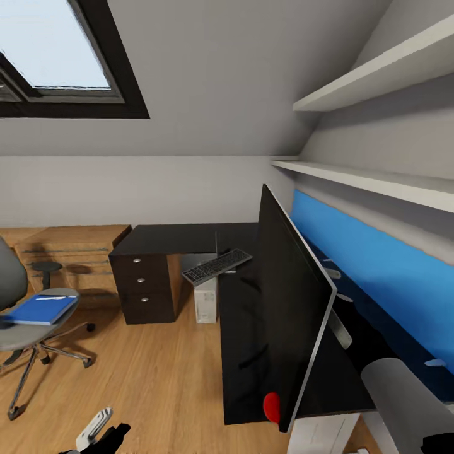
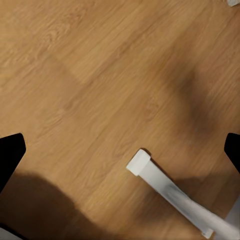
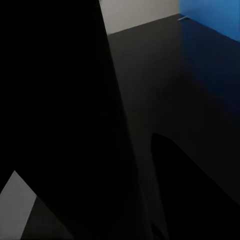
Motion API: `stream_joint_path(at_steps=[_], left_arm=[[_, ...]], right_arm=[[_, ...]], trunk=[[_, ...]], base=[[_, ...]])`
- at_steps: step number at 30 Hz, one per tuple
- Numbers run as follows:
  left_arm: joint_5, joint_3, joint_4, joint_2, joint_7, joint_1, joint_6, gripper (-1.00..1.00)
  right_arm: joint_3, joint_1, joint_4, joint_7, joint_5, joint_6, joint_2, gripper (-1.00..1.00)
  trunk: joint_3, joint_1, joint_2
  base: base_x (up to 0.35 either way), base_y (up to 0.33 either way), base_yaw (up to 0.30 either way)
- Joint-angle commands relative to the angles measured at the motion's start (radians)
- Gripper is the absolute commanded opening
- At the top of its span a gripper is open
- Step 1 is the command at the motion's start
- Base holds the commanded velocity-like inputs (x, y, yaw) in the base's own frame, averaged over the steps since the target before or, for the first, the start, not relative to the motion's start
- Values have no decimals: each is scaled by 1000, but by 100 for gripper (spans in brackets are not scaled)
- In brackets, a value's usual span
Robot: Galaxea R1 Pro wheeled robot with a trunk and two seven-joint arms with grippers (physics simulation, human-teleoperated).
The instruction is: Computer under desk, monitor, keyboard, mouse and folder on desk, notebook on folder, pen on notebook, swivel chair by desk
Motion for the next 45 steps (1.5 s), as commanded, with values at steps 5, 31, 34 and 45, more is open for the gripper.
stream_joint_path(at_steps=[5, 31, 34, 45], left_arm=[[11, 1, 4, 1, 8, 0, 4, 100], [20, 3, 11, 5, 6, 0, 4, 100], [20, 3, 11, 5, 6, 1, 4, 100], [20, 4, 11, 5, 1, 3, 4, 100]], right_arm=[[4, -1, -3, -10, -10, 3, -2, -100], [5, -1, 13, -7, -12, 3, -2, -100], [5, -1, 17, -7, -13, 3, -2, -100], [9, -2, 37, -6, -13, 4, 1, -100]], trunk=[[-1, 0, -1], [-1, 0, -1], [-1, 0, -1], [-1, 0, -1]], base=[[-48, -330, 251], [-1, -246, 50], [0, -323, 0], [0, -302, 0]])
